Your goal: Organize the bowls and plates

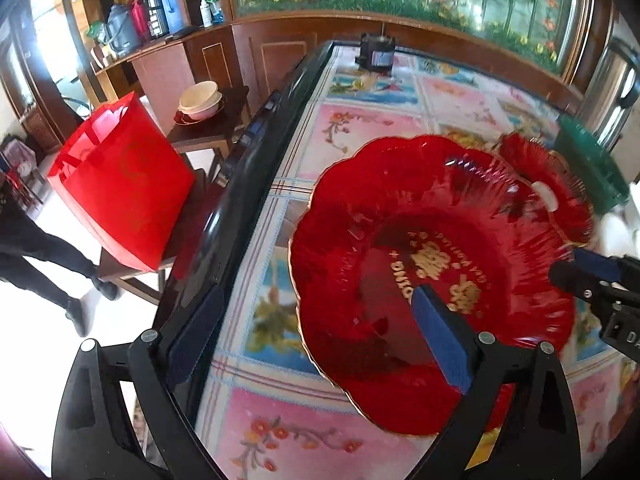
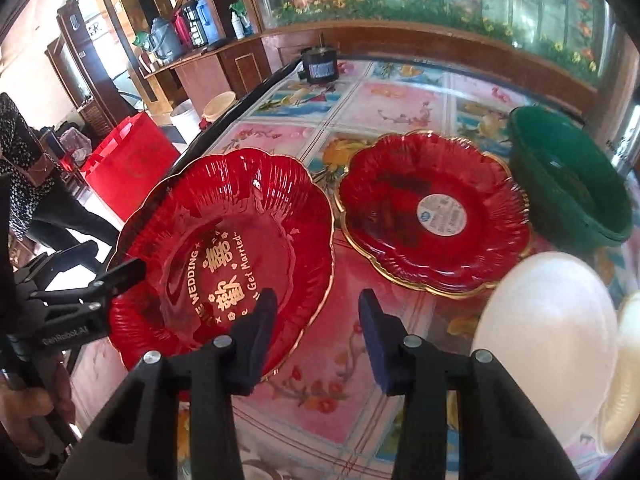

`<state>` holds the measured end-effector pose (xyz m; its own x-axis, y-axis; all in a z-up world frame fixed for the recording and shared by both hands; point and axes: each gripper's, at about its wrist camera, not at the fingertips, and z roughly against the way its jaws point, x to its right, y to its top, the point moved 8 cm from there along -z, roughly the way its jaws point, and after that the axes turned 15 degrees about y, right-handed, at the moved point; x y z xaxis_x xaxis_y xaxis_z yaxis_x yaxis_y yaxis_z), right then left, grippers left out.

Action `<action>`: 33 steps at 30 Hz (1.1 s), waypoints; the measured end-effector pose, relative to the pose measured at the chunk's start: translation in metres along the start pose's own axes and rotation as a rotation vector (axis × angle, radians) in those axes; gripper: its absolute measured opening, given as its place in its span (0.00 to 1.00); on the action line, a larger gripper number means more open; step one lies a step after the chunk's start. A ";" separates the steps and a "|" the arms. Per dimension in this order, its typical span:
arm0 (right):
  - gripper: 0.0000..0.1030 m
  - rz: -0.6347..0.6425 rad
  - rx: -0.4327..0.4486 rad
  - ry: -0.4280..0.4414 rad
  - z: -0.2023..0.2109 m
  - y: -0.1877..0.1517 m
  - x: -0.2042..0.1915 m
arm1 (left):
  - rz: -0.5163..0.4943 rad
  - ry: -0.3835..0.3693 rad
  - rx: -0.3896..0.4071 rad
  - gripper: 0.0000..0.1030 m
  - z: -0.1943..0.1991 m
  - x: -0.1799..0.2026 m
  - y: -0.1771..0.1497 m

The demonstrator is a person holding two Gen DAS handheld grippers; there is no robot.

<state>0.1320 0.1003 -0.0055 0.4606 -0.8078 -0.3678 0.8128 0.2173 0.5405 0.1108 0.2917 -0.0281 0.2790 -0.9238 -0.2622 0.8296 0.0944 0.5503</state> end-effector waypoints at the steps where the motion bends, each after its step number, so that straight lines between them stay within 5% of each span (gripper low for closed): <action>1: 0.41 0.000 -0.012 0.002 -0.003 0.000 0.000 | -0.003 -0.001 -0.007 0.84 -0.003 0.001 0.001; 3: 0.39 0.006 -0.012 0.008 -0.005 0.000 -0.001 | 0.002 -0.009 -0.035 0.69 -0.011 0.001 0.002; 6: 0.23 -0.005 -0.017 0.029 -0.009 0.002 -0.002 | -0.003 -0.020 -0.057 0.52 -0.019 0.003 0.001; 9: 0.11 -0.009 -0.006 0.010 -0.009 0.003 0.001 | 0.001 -0.006 -0.067 0.24 -0.025 0.004 0.000; 23: 0.10 0.035 0.028 0.014 0.006 -0.002 -0.011 | 0.011 -0.026 -0.023 0.20 0.001 -0.005 -0.004; 33: 0.12 0.081 0.050 0.055 0.041 -0.033 -0.047 | 0.035 -0.038 -0.008 0.20 0.047 -0.031 -0.052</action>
<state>0.0686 0.1083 0.0248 0.5443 -0.7570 -0.3614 0.7536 0.2521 0.6071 0.0363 0.2981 -0.0116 0.2893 -0.9334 -0.2124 0.8237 0.1297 0.5521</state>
